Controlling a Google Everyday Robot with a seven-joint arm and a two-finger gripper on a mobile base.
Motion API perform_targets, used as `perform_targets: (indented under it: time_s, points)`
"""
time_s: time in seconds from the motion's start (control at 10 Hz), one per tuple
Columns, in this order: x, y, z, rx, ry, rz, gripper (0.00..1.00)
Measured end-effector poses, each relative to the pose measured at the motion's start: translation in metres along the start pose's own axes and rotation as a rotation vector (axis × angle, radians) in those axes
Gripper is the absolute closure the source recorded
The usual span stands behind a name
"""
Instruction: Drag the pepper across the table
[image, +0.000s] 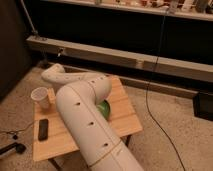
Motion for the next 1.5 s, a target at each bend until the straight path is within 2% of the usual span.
perform_targets:
  time_s: [0.4, 0.6, 0.8, 1.1, 1.3, 1.5]
  points:
    - [0.016, 0.004, -0.01, 0.007, -0.02, -0.048, 0.66]
    - [0.033, 0.002, -0.01, 0.014, -0.013, -0.069, 0.66]
    - [0.053, -0.001, -0.002, 0.026, 0.012, -0.089, 0.66]
    - [0.072, 0.018, 0.004, 0.035, 0.027, -0.157, 0.66]
    - [0.082, 0.03, -0.001, 0.03, 0.016, -0.214, 0.66]
    - [0.094, 0.029, -0.006, 0.03, 0.012, -0.246, 0.66]
